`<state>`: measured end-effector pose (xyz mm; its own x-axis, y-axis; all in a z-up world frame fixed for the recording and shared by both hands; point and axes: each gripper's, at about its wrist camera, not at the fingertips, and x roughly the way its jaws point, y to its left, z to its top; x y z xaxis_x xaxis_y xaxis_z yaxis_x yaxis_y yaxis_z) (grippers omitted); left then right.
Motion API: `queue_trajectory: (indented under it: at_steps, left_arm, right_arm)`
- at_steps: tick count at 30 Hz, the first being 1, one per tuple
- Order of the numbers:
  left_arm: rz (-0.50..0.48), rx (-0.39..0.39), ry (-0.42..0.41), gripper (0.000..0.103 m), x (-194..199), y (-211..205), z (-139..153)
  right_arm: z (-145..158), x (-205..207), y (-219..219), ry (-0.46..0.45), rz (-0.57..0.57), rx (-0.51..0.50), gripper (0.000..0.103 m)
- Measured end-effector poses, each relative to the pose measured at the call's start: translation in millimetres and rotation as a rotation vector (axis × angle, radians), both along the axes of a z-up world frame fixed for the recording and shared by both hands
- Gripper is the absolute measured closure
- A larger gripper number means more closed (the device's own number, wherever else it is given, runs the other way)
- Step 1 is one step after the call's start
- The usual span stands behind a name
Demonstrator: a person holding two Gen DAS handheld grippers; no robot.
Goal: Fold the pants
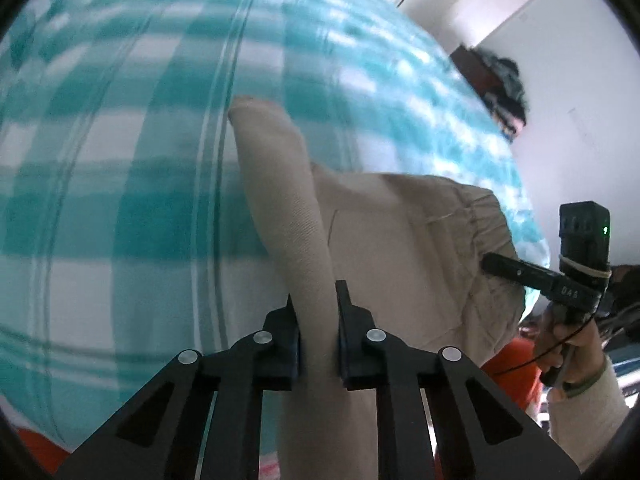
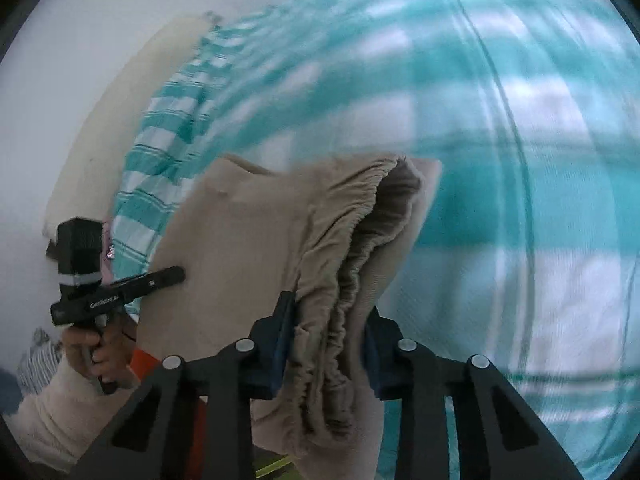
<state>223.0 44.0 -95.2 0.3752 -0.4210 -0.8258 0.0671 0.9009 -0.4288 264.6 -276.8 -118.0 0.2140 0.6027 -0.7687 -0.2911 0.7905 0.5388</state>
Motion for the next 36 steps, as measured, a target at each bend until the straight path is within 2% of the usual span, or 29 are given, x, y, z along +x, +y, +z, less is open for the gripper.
queue_trajectory:
  at_steps: [4, 7, 9, 11, 12, 13, 14, 15, 17, 20, 27, 31, 36]
  left_arm:
    - [0.024, 0.033, -0.100, 0.091, 53.3, 17.1, 38.1]
    - [0.055, 0.092, -0.178, 0.090, 103.9, 26.8, 58.8]
    - [0.083, 0.186, -0.219, 0.080, 129.0, 30.4, 60.8]
    - [0.141, 0.314, -0.247, 0.054, 144.5, 35.5, 57.3]
    - [0.180, 0.397, -0.274, 0.047, 147.2, 37.0, 57.6]
    - [0.201, 0.430, -0.291, 0.036, 144.3, 37.2, 59.2]
    - [0.212, 0.440, -0.303, 0.025, 138.9, 37.0, 58.8]
    - [0.223, 0.448, -0.330, 0.020, 128.7, 35.8, 61.9]
    - [0.249, 0.481, -0.384, 0.005, 106.8, 31.0, 66.9]
    - [0.275, 0.521, -0.453, 0.004, 70.5, 16.2, 81.3]
    - [0.291, 0.503, -0.440, 0.003, 18.8, -5.2, 113.2]
    - [0.317, 0.540, -0.461, 0.002, -18.5, -14.9, 128.8]
    - [0.299, 0.574, -0.409, 0.002, -50.7, -24.3, 134.4]
  right_arm:
    - [41.2, 42.1, 20.2, -0.099, 0.024, -0.002, 0.072]
    - [64.6, 98.2, 34.5, -0.164, 0.019, 0.008, 0.072]
    - [73.8, 131.5, 44.2, -0.201, 0.023, 0.011, 0.072]
    - [72.6, 168.7, 53.9, -0.213, 0.020, -0.013, 0.067]
    - [69.7, 181.9, 56.7, -0.205, 0.008, -0.048, 0.058]
    - [66.5, 191.8, 56.7, -0.207, -0.020, -0.113, 0.040]
    - [66.4, 195.3, 54.7, -0.226, -0.048, -0.171, 0.032]
    - [68.5, 193.9, 52.6, -0.257, -0.071, -0.235, 0.023]
    - [75.7, 180.1, 50.3, -0.297, -0.083, -0.300, 0.019]
    - [86.4, 142.2, 48.8, -0.342, -0.077, -0.343, 0.014]
    - [112.1, 42.7, 60.3, -0.435, -0.075, -0.387, 0.014]
    - [124.7, -0.1, 66.1, -0.459, -0.085, -0.402, 0.013]
    - [135.7, -44.0, 68.6, -0.459, -0.103, -0.413, 0.013]
